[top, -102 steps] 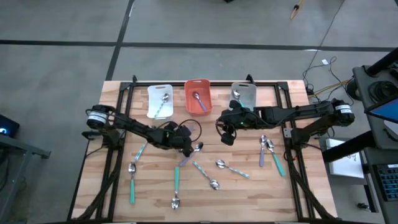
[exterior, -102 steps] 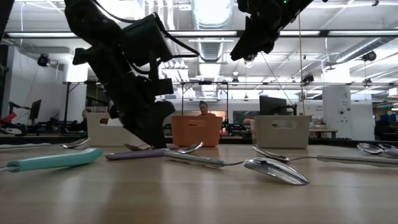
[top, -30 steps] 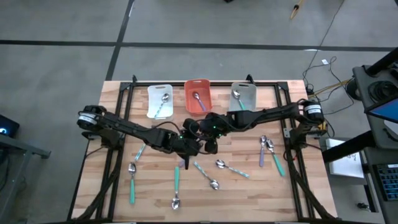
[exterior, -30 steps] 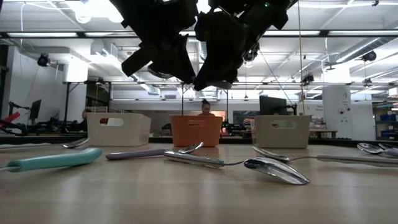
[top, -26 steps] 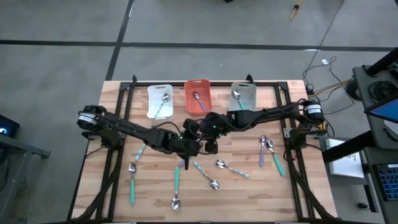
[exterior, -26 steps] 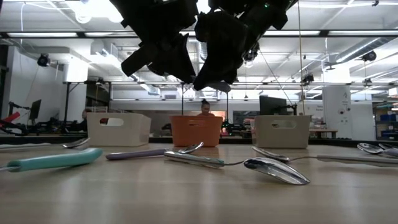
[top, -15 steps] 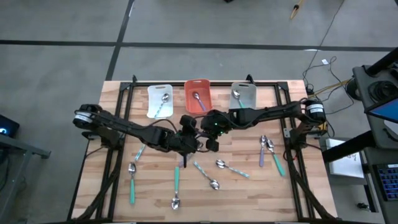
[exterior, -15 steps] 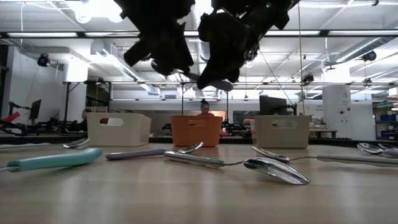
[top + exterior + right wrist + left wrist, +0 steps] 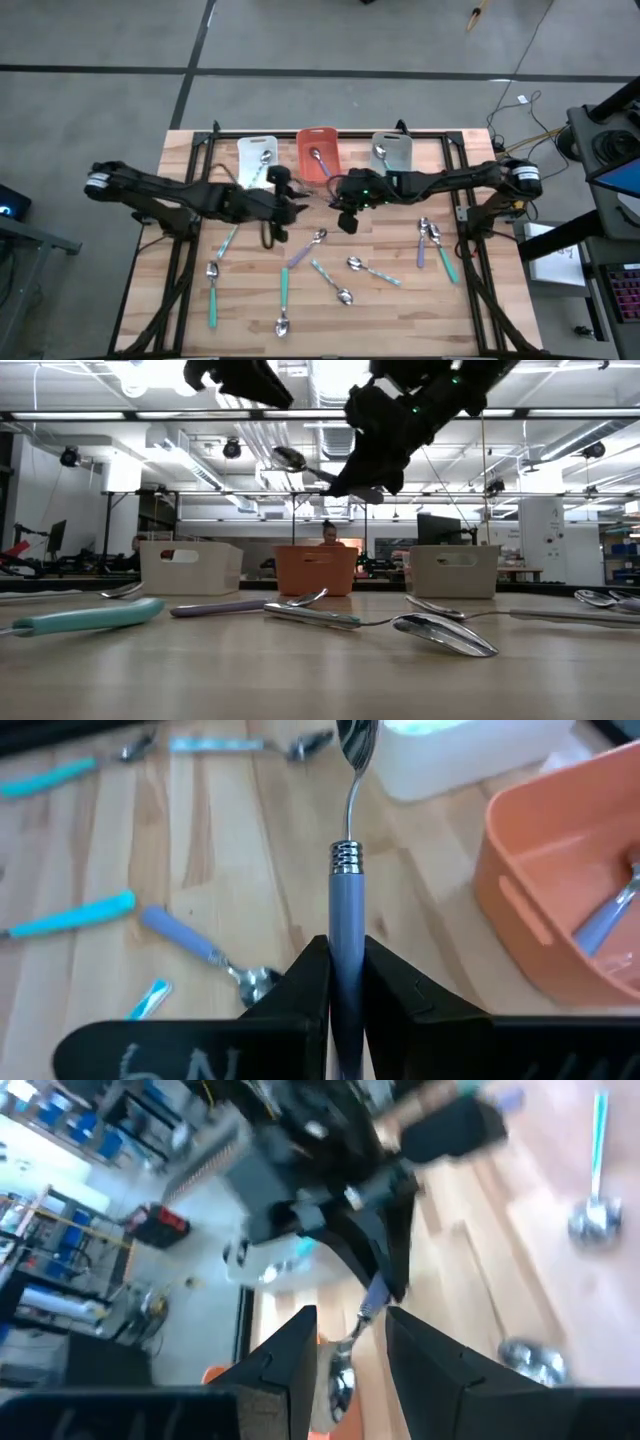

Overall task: Sort silverware by color (type)
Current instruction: Put the purple spoon into the orange bin

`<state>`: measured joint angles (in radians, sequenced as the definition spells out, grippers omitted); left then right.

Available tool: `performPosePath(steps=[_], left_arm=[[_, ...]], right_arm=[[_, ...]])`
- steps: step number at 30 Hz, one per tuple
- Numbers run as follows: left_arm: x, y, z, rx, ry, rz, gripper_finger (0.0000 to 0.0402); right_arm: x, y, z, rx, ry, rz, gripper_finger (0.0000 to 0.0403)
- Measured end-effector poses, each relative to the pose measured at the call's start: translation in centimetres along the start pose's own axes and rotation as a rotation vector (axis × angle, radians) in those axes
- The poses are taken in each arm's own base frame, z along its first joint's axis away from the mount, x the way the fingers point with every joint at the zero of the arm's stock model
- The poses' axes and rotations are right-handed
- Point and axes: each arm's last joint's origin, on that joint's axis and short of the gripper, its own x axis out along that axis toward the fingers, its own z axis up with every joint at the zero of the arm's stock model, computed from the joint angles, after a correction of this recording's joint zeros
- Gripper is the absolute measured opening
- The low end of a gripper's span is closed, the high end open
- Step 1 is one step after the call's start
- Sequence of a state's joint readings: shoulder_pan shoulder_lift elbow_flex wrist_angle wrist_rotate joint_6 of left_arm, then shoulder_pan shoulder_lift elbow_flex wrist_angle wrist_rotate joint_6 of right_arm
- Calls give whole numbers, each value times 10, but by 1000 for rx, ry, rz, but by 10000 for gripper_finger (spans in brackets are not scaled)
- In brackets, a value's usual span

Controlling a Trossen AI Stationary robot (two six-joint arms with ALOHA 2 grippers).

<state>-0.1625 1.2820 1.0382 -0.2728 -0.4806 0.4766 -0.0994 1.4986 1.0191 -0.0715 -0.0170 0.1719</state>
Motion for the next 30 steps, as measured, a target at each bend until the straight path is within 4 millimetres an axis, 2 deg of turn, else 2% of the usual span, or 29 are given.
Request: performPosePath(steps=[3,9,14,19,25,30], left_arm=[[-14,3,-11,-87,-114,52,103],[-30,1,-36,-308,-382,169,103],[-29,-11,-58,-448,-560,219,103],[-24,-21,-72,-550,-666,245,103],[-10,-30,-75,-624,-675,224,103],[6,-28,-57,-653,-684,220,114]], right_arm=[[-6,-3,-8,-9,-88,-8,25],[-17,-4,-12,-64,-374,24,24],[-20,-4,-9,-115,-516,12,24],[-19,-4,-8,-149,-527,-2,24],[-22,-3,-2,-163,-593,0,24],[-25,-1,1,-190,-638,5,24]])
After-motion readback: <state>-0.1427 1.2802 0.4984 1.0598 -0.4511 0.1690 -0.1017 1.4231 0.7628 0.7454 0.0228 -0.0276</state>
